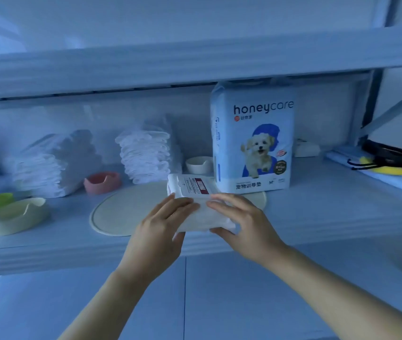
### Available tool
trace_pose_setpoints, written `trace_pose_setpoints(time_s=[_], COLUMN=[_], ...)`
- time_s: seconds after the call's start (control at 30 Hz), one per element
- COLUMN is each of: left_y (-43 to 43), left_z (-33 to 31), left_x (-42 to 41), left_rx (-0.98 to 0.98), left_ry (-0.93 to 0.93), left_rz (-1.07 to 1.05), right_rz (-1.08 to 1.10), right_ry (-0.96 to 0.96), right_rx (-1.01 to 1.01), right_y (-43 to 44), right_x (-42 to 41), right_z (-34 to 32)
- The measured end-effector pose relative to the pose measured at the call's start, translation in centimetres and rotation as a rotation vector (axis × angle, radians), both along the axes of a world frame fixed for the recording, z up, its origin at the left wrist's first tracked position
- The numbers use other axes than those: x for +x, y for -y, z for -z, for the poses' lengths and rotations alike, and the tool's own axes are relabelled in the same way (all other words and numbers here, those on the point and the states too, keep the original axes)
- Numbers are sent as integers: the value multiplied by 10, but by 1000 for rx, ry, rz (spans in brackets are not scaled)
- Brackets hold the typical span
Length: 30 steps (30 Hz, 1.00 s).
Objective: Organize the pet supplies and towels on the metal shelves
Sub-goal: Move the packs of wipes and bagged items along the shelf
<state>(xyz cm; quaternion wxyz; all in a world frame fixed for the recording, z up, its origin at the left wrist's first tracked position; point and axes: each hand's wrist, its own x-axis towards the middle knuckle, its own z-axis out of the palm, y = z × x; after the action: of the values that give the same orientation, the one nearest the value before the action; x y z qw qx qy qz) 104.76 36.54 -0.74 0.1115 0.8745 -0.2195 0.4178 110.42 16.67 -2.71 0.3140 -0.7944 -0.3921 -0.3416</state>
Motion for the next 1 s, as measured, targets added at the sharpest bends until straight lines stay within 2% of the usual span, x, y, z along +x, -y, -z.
trace_pose_setpoints(time_s=[0.27,0.53,0.73,1.0], left_y=[167,273,306,326], left_z=[14,27,34,31], left_x=[43,88,137,212], left_rx=[-36,-160,-142,-22], left_ry=[-87,-431,-468,-600], left_rz=[211,408,366,271], right_rz=[219,380,390,337], right_ry=[-69,-167,-245,-350], right_rx=[11,-33,-54,-156], right_y=[172,280,310,332], right_x=[3,28,72,138], right_z=[1,15,23,16])
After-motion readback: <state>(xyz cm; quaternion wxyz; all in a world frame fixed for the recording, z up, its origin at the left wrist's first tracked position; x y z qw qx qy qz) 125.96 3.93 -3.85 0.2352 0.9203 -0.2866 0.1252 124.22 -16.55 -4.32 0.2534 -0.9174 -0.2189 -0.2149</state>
